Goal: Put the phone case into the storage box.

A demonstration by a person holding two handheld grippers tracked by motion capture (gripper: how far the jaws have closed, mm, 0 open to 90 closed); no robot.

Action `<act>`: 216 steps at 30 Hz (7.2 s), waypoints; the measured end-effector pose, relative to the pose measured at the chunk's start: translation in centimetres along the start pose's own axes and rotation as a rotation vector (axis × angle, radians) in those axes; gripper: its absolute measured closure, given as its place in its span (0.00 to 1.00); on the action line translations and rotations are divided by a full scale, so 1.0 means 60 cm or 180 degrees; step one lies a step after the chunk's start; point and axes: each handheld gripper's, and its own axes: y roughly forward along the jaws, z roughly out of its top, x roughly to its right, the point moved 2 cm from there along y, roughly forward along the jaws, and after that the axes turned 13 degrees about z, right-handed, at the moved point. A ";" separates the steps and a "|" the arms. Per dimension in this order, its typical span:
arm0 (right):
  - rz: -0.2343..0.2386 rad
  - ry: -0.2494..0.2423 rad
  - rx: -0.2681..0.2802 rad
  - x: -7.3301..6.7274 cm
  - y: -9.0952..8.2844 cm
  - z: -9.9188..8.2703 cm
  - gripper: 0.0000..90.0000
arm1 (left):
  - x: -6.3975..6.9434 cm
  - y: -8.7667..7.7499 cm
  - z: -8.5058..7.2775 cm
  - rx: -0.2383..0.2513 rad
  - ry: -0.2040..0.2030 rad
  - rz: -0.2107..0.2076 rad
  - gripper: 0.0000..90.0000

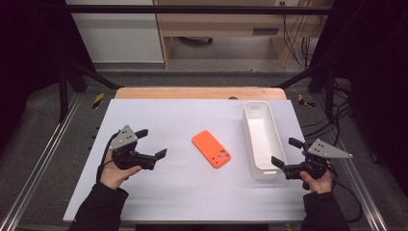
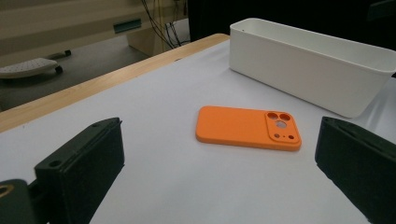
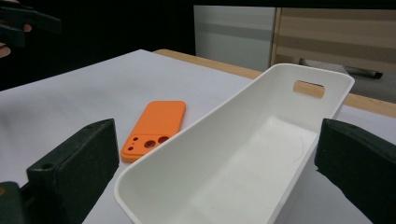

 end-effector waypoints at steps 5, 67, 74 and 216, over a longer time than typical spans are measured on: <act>-0.0001 -0.0006 -0.0005 0.000 0.001 0.000 0.00 | 0.005 0.014 0.007 -0.0021 0.0010 -0.0020 0.01; -0.0002 -0.0027 -0.0019 0.000 -0.002 0.000 0.00 | 0.084 0.243 0.068 -0.0557 0.0177 -0.0195 0.02; -0.0002 -0.0026 -0.0019 0.000 -0.002 0.000 0.00 | 0.088 0.263 0.070 -0.0621 0.0199 -0.0168 0.03; 0.0021 -0.0033 -0.0029 -0.001 -0.001 0.001 0.00 | 0.096 0.315 -0.031 -0.1519 0.0617 0.0106 1.00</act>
